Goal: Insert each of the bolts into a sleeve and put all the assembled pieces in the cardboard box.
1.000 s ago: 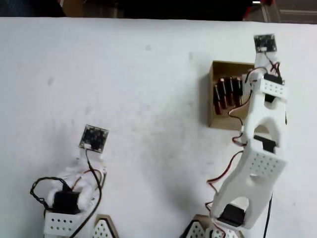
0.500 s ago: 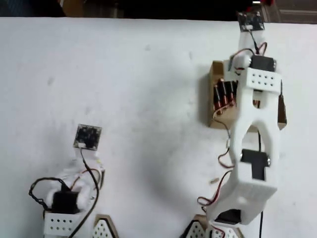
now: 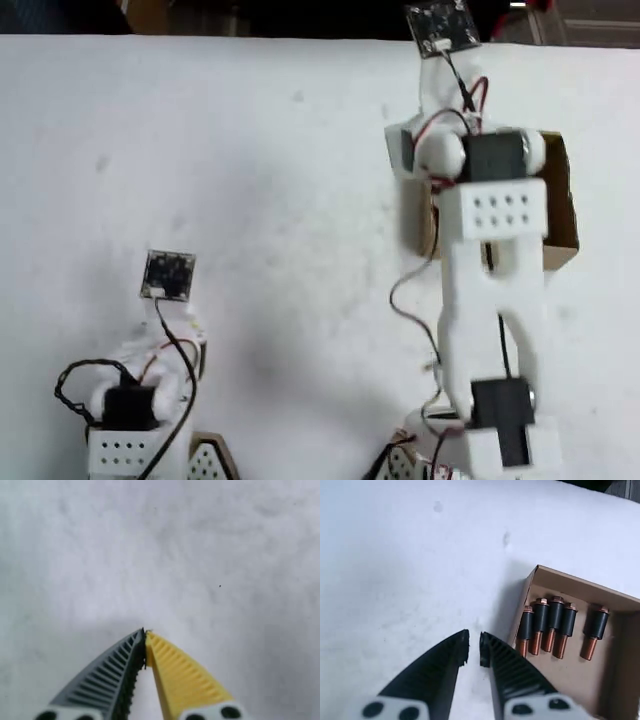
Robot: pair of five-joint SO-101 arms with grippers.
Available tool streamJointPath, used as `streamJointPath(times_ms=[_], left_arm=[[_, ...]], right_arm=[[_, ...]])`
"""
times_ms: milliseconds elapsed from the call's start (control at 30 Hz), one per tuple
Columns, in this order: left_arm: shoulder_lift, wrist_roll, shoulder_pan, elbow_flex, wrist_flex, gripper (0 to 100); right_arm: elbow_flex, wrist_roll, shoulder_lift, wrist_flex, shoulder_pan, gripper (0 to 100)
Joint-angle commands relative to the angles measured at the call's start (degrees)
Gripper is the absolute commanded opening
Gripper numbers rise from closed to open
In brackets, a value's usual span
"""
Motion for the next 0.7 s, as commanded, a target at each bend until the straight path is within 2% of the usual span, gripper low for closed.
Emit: streamJointPath(times_ms=[0, 500, 667], left_arm=[[-0.66, 0.26, -0.13, -0.09, 0.26, 2], [-0.66, 0.26, -0.31, -0.09, 0.26, 2], [-0.66, 0.26, -0.31, -0.09, 0.26, 2]], right_arm=[[-2.64, -0.53, -8.31, 2.86, -0.92, 1.8], [-2.29, -0.18, -34.24, 13.85, -0.4, 1.7], [6.95, -0.18, -41.63, 13.05, -0.48, 1.7]])
